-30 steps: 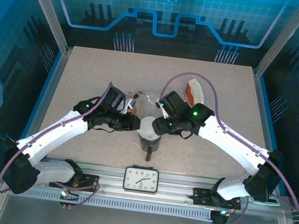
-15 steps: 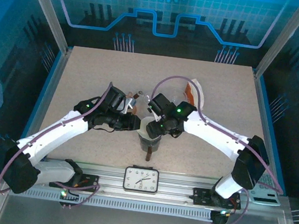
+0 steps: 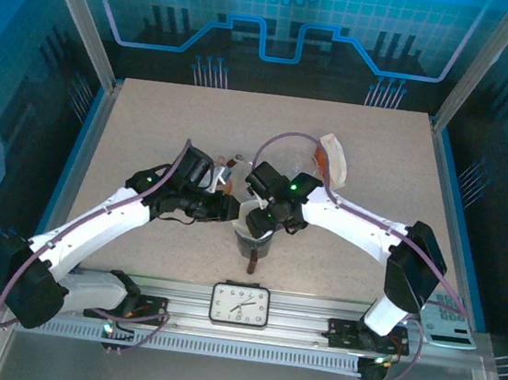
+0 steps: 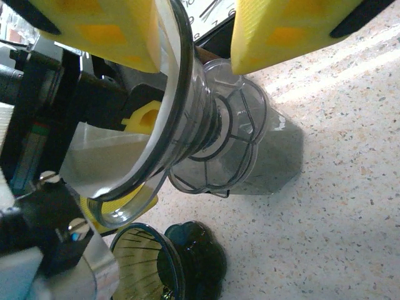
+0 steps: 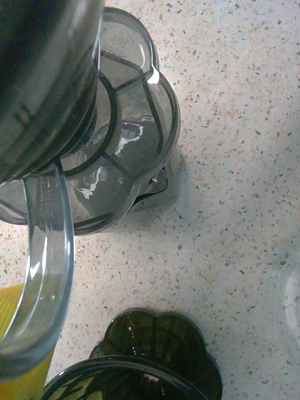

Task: Place the coffee filter in the dripper

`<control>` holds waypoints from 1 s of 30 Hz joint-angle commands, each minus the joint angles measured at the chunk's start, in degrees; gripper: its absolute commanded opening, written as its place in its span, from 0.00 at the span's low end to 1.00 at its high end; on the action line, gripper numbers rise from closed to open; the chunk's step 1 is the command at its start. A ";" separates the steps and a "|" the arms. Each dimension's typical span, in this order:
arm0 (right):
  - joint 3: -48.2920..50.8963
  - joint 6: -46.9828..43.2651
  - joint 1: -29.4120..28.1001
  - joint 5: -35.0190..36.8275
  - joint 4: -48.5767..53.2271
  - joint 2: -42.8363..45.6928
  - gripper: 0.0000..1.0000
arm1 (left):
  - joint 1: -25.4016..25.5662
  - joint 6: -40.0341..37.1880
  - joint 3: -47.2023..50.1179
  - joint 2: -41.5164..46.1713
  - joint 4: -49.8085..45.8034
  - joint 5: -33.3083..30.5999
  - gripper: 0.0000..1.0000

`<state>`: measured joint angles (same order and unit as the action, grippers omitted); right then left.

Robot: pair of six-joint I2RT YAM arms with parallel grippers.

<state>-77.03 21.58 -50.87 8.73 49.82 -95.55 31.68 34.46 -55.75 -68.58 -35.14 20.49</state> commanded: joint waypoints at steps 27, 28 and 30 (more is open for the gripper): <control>-0.18 0.47 -1.05 1.47 0.54 -1.32 0.64 | 0.33 -1.04 0.49 0.61 -1.41 4.03 0.30; -0.20 0.45 -1.06 1.50 0.55 -1.36 0.64 | 0.36 -1.06 0.06 0.80 -1.78 4.12 0.36; -0.21 0.50 -1.05 1.54 0.63 -1.39 0.64 | 0.34 -1.12 -0.70 1.28 -2.51 4.42 0.44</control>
<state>-77.03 21.63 -51.00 9.10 49.87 -95.66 31.68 34.20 -54.92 -67.66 -34.96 23.16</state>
